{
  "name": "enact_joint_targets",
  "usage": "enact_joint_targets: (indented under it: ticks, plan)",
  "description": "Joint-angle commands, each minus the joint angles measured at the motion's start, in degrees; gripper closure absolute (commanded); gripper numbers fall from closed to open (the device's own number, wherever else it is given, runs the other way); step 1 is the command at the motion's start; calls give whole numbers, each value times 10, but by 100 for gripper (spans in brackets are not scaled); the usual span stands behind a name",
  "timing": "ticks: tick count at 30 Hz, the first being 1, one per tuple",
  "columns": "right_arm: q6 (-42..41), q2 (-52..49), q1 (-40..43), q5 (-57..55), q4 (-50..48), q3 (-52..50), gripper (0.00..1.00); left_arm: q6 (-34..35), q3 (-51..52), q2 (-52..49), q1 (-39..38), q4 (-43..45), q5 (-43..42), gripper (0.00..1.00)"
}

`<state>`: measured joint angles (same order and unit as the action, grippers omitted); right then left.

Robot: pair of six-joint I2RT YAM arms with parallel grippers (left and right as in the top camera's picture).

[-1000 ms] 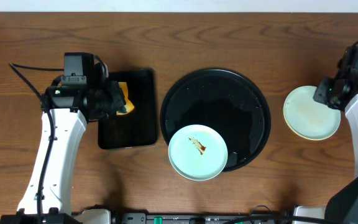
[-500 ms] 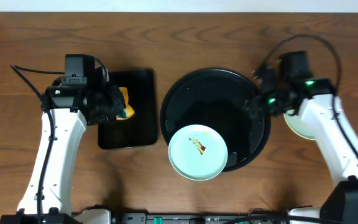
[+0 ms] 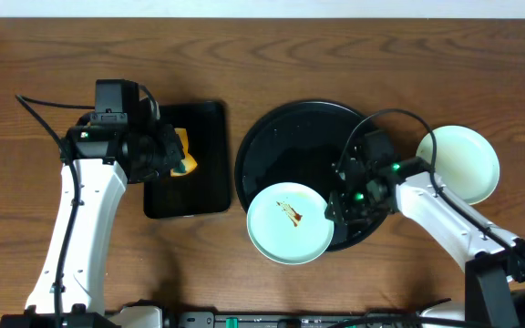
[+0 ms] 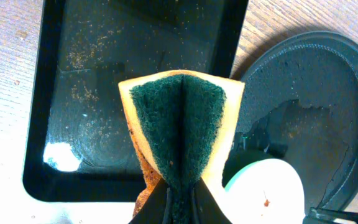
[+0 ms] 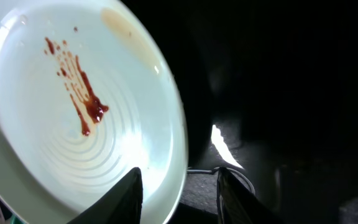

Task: Clean dirty plates on tray and stack at the side
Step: 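Move the right gripper back and grasp the remaining light-blue plate rim, then slide the light-blue plate toward the round tray center with the right gripper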

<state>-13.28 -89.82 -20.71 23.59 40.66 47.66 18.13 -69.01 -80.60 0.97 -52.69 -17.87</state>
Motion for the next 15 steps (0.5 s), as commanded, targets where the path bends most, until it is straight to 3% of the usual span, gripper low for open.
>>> enact_joint_targets:
  ticks: [1,5,9,15]
  plan:
    - [-37,-5,-17,6,-12,-17,66,-5,3,5,2,-2,-1,92]
    - [-65,-5,-23,-15,-12,-25,74,-5,3,5,2,-2,-1,92]
    - [-75,-5,-23,-28,-12,-25,89,-5,3,5,2,-2,-1,92]
    - [-80,-5,-23,-52,-16,-25,98,-5,3,5,2,-2,-1,92]
